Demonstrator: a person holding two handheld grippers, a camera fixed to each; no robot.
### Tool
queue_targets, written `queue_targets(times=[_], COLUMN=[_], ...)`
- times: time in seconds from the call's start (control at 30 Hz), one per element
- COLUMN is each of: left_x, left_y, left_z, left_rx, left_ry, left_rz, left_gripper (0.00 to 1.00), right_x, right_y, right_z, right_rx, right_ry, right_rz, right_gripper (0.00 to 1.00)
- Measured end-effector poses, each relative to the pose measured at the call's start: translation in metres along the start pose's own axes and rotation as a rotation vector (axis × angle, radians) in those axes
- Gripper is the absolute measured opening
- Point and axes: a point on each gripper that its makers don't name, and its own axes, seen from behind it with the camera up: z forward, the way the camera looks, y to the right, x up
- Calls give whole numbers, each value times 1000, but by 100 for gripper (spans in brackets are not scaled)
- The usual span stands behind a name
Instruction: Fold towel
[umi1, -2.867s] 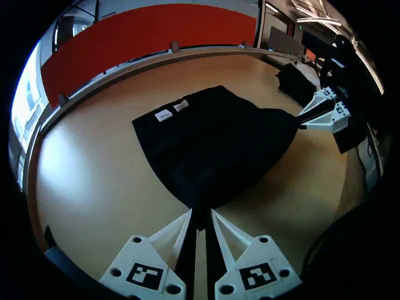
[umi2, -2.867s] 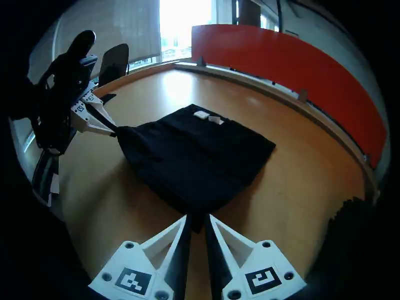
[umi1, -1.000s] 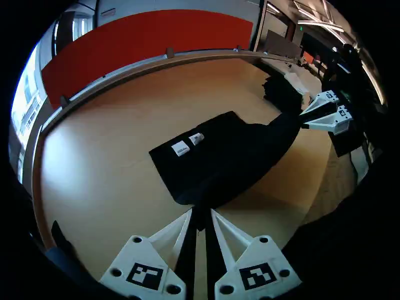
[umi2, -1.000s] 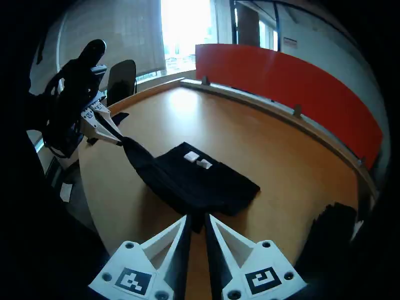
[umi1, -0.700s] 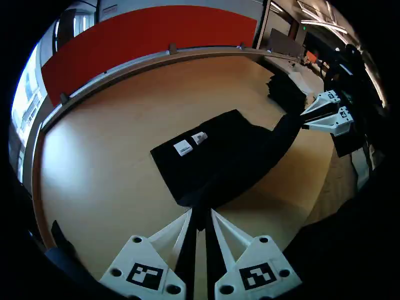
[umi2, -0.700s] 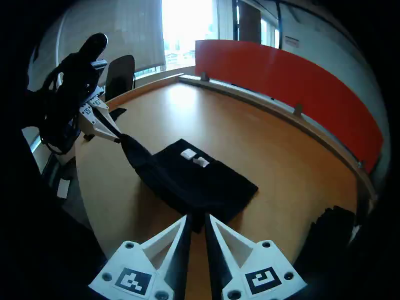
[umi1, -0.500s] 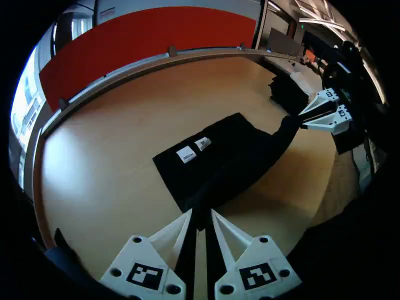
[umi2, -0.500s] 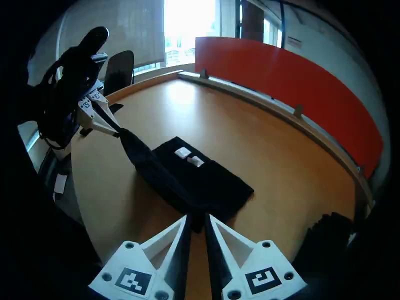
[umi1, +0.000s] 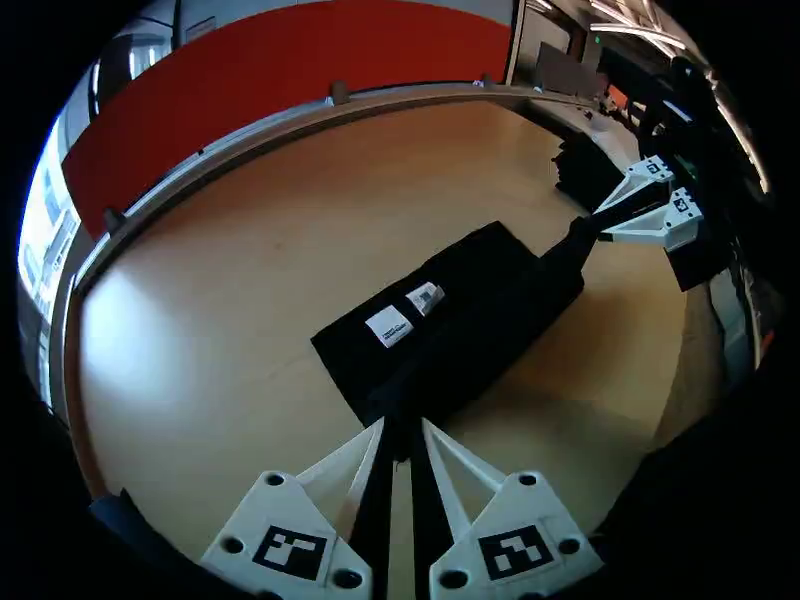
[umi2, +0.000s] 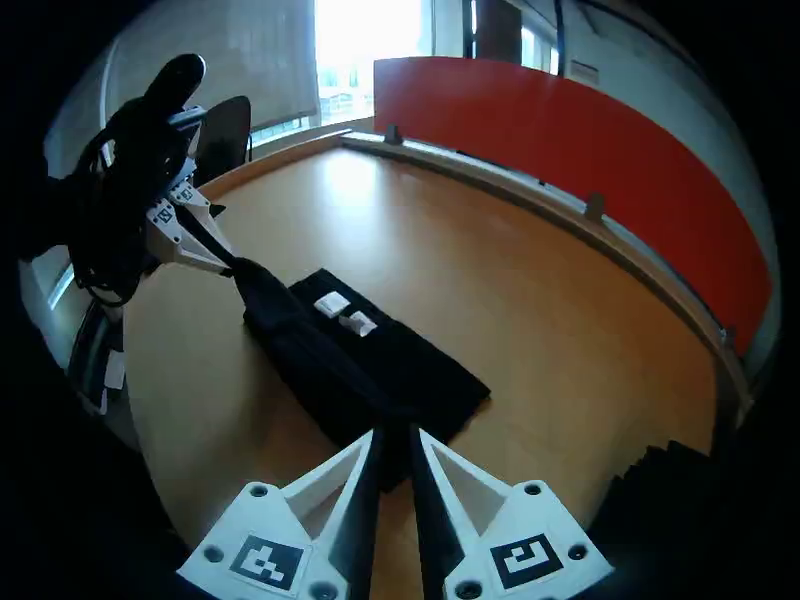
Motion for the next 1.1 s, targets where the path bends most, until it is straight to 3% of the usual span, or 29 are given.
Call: queue_targets(times=[0.3,0.7,1.1], left_x=[-4,-9,-4], left_y=[-5,-18,-36], left_z=[14,44,62], left_rx=[-10,26,48], left_ry=[-38,-58,-11], left_rz=[33,56,-4], left_gripper=[11,14,18], right_x=[-6,-14,-18], right_y=[7,20,33], right_z=[13,40,61], right_rx=[14,11,-2], right_ry=[-27,-60,-64], right_rz=[-4,2,61], right_gripper=[18,18,18])
